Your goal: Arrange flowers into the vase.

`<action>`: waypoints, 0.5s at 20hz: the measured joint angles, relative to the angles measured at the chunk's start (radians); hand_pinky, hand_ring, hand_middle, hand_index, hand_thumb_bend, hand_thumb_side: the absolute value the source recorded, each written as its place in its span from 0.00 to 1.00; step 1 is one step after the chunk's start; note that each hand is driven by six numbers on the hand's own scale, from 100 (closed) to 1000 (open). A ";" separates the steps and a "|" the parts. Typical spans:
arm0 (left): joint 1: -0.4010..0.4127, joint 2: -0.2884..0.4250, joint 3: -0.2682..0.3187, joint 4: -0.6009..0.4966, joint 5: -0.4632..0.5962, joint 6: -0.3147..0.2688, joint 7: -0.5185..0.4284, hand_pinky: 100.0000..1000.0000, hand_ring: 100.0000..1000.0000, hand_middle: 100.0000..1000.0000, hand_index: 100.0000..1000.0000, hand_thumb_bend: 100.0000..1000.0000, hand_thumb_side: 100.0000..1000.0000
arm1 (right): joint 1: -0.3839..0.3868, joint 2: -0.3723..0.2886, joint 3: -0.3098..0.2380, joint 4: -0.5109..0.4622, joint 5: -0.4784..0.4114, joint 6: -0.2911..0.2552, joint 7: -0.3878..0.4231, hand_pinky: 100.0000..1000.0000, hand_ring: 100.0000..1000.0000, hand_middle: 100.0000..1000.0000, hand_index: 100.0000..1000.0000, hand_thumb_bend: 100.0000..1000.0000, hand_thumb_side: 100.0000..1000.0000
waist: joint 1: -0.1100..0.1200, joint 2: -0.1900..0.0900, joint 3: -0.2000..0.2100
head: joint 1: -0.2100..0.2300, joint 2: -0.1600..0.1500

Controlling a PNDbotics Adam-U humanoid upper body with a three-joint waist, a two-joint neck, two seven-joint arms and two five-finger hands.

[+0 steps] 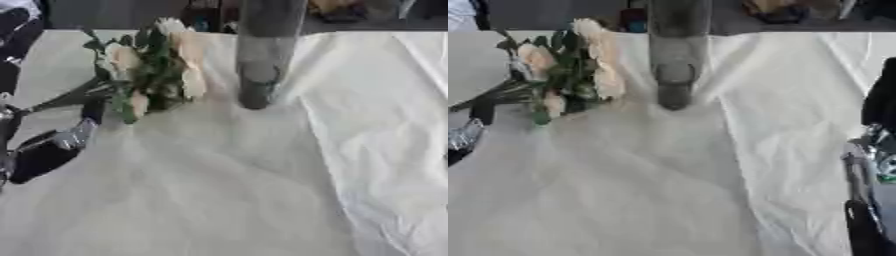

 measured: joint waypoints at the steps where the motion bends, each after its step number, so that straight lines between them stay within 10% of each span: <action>1: 0.000 0.000 0.000 0.000 0.000 0.000 0.000 0.69 0.84 0.86 0.94 0.33 0.78 | -0.002 0.000 0.000 0.000 0.000 -0.001 0.001 0.79 0.80 0.68 0.87 0.00 1.00 | 0.000 0.002 0.001 | 0.001 -0.003; 10: 0.009 0.036 -0.007 0.000 -0.002 0.009 -0.015 0.69 0.84 0.86 0.97 0.32 0.81 | -0.002 -0.003 0.001 0.000 -0.002 -0.002 0.003 0.79 0.80 0.68 0.87 0.00 1.00 | 0.004 0.007 0.000 | 0.022 -0.040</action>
